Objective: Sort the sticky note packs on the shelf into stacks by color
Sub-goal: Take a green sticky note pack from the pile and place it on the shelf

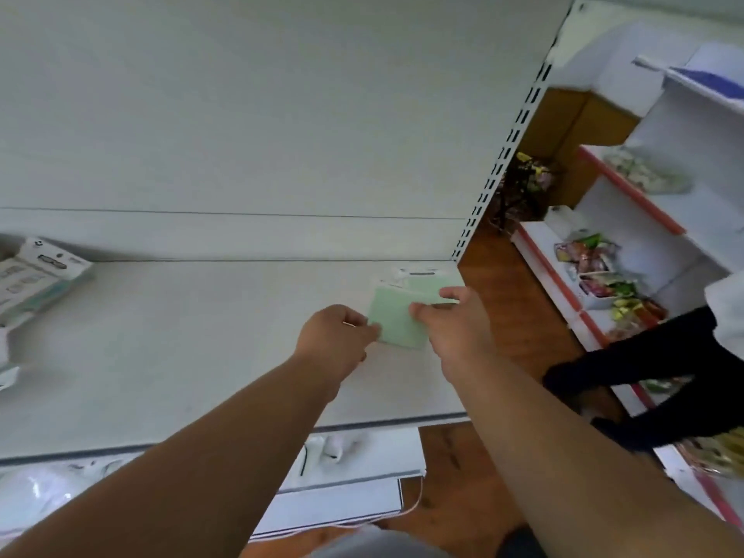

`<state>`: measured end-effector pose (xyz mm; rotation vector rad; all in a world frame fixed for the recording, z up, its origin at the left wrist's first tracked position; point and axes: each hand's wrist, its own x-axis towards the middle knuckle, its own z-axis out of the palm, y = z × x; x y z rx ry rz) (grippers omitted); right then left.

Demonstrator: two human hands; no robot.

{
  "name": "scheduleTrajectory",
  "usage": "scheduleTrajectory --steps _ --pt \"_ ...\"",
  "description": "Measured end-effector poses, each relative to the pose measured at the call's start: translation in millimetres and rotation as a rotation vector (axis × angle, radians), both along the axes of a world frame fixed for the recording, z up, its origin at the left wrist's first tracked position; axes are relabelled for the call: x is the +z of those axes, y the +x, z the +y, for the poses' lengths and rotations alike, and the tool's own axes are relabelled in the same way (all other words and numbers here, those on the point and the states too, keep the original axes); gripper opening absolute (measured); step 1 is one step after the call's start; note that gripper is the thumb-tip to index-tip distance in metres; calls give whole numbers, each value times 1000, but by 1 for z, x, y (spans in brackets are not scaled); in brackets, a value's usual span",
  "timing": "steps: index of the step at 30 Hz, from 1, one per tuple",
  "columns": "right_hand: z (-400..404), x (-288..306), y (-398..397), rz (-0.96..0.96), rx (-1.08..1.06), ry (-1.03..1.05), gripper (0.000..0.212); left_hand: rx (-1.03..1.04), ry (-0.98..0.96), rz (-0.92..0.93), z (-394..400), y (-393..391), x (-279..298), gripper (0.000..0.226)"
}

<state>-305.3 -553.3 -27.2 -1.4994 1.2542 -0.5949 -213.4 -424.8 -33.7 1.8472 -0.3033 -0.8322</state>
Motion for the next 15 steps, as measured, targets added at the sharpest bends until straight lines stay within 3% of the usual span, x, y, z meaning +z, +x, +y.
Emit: scheduleTrajectory --steps 5,8,15 --pt "-61 10 -11 215 210 -328 31 -87 197 -306 -60 -21 6 6" --pt "-87 8 -5 310 287 -404 30 -123 323 -447 -84 -20 9 11" --pt "-103 -2 8 545 404 -544 22 -118 468 -540 -105 -17 -1 23"
